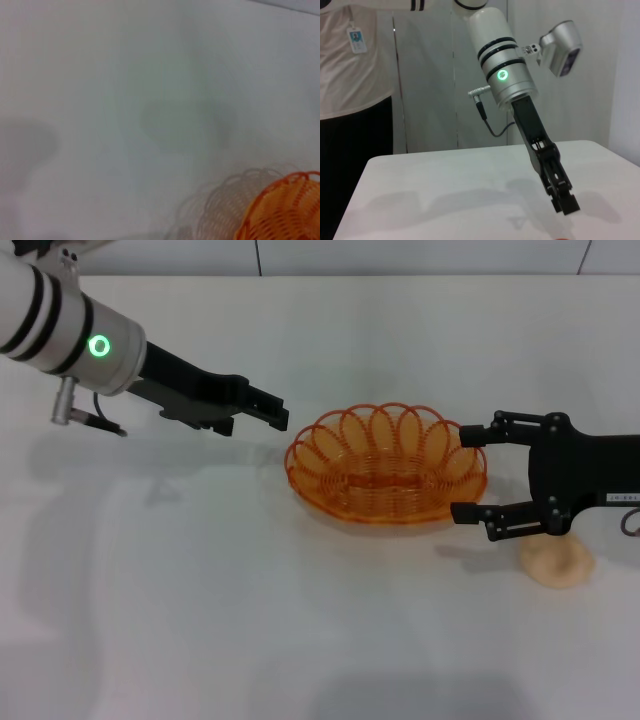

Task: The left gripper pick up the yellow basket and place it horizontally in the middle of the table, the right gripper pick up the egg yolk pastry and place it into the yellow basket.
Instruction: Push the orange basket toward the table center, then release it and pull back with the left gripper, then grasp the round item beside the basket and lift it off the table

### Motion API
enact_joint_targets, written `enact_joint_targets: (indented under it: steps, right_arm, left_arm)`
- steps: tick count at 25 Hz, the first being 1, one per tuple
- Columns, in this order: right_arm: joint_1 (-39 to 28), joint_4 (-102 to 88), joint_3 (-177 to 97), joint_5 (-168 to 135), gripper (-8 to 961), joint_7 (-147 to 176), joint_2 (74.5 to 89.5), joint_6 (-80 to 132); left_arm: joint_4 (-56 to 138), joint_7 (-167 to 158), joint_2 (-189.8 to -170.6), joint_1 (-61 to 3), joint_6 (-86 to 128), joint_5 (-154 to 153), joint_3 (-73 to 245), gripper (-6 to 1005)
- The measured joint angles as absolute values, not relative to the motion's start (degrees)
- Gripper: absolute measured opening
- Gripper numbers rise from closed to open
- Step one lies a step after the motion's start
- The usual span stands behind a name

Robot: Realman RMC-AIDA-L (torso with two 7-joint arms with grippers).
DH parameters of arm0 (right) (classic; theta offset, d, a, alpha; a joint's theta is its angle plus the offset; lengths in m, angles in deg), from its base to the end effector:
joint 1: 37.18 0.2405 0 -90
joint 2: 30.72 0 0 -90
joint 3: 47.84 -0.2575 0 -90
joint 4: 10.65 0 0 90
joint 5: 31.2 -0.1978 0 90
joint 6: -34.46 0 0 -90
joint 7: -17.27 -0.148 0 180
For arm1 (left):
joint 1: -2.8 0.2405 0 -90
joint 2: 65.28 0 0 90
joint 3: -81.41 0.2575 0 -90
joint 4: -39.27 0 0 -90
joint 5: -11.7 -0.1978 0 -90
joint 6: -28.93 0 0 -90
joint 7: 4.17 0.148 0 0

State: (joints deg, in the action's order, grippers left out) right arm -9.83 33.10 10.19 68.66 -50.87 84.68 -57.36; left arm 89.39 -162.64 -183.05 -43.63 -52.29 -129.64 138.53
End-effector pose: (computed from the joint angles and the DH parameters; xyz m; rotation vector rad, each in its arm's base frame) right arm 0.2284 0.3151 0.0061 -2.8496 0.1008 0.7049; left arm -0.1945 0.3932 -0.0080 -2.3263 -1.6715 0.0287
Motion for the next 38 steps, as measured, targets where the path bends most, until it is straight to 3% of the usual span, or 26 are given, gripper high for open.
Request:
enact_joint_targets:
  steps: [6,24,28,34,38]
  right_arm:
    - [-10.9,33.2,10.2,67.6,868,-51.9,84.62,-57.4]
    - [-17.7,45.2,9.2,74.3,869,-68.2,83.71,-56.8]
    - [-17.4,49.1,9.5,80.9,868,-76.5,83.84,-57.7]
    - [-16.0,51.4,10.3,86.6,868,-83.8,84.06,-57.7]
    - [-15.7,51.2,10.7,87.5,869,-84.5,84.13,-56.7]
  left_arm:
    - [95.3,-148.9,-184.16,-37.9,-51.5,-126.7,138.2,854]
    - [93.7,-87.3,-183.82,-15.5,-50.2,-92.0,136.8,876]
    - [91.2,-79.4,-183.53,-14.0,-53.9,-90.8,134.1,876]
    - [86.2,-75.5,-181.11,-14.5,-62.6,-92.0,129.3,875]
    - [85.8,-75.9,-180.89,-14.8,-62.9,-93.7,129.0,874]
